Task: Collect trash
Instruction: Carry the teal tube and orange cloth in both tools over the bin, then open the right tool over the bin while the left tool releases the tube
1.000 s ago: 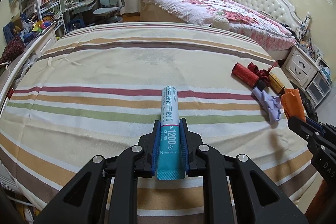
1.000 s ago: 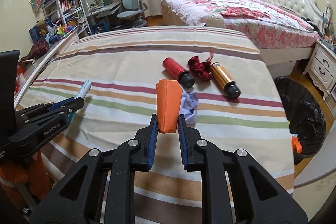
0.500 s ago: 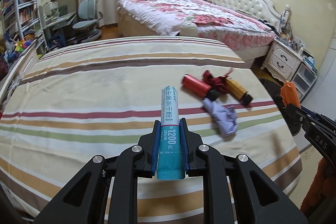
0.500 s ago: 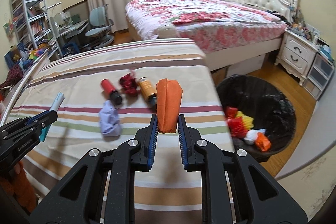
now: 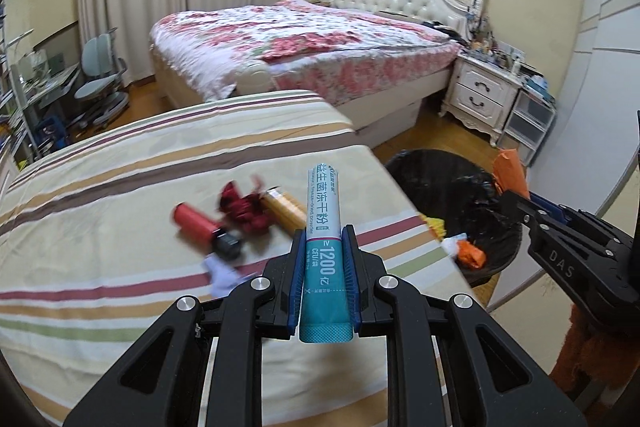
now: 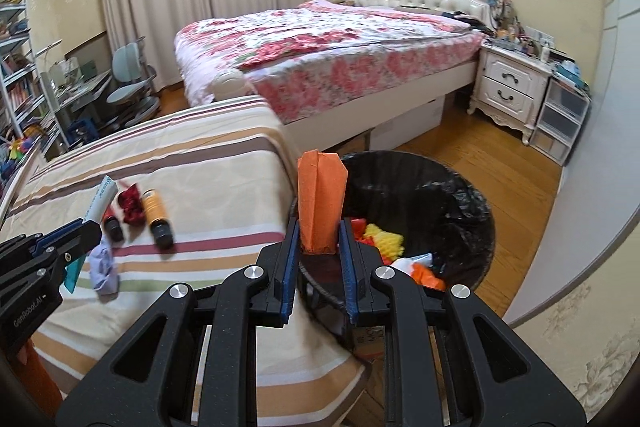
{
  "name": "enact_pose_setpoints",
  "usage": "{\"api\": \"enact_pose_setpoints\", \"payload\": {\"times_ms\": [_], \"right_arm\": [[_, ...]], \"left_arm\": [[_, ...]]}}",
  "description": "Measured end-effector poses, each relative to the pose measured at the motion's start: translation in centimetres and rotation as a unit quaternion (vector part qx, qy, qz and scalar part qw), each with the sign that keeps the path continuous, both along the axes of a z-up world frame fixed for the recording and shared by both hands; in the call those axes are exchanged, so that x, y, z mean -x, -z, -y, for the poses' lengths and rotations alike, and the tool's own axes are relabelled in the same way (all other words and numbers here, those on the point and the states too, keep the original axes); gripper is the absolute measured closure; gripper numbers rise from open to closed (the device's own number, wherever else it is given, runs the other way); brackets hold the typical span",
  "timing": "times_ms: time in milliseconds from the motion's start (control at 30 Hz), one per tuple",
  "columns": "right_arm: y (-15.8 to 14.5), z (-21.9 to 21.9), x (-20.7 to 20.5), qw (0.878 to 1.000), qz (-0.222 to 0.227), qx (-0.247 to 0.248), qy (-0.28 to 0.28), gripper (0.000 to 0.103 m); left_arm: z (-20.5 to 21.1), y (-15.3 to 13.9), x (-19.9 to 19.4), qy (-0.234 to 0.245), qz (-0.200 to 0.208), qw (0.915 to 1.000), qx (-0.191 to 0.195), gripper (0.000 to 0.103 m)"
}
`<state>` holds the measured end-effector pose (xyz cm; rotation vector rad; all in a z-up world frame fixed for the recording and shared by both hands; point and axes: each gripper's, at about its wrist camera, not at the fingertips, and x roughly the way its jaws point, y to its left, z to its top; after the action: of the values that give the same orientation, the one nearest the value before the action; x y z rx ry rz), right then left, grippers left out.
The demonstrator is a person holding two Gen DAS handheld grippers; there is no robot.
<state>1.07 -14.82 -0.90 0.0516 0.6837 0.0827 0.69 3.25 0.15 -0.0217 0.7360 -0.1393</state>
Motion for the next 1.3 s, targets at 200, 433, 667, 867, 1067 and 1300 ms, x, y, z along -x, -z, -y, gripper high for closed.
{"api": "enact_pose_setpoints", "payload": {"times_ms": [200, 433, 667, 867, 1067, 1300], "right_arm": [[0.5, 2.8, -1.6, 1.0, -0.004, -0.006, 0.03, 0.084], [1.1, 4.9, -3.0, 0.999, -0.006, -0.01, 0.053, 0.084], [1.6, 6.2, -4.2, 0.998, -0.011, -0.014, 0.067, 0.084], [2.2, 6.5, -5.1, 0.997, -0.014, -0.007, 0.078, 0.084], [2.8, 7.2, -5.7, 0.996, -0.02, -0.011, 0.085, 0.084], [3.1, 7.9, -6.4, 0.995, -0.024, -0.015, 0.093, 0.084]], "left_arm": [[3.7, 0.7, -2.5, 0.025, -0.007, 0.9997, -0.003, 0.084], [5.9, 1.5, -4.6, 0.034, -0.013, 0.9993, -0.011, 0.084], [7.7, 2.0, -6.5, 0.034, -0.015, 0.999, -0.024, 0.084], [9.1, 2.7, -7.9, 0.036, -0.023, 0.9985, -0.033, 0.084], [10.2, 3.4, -8.8, 0.038, -0.031, 0.9979, -0.042, 0.084], [11.2, 3.8, -9.8, 0.04, -0.036, 0.9974, -0.048, 0.084]]}}
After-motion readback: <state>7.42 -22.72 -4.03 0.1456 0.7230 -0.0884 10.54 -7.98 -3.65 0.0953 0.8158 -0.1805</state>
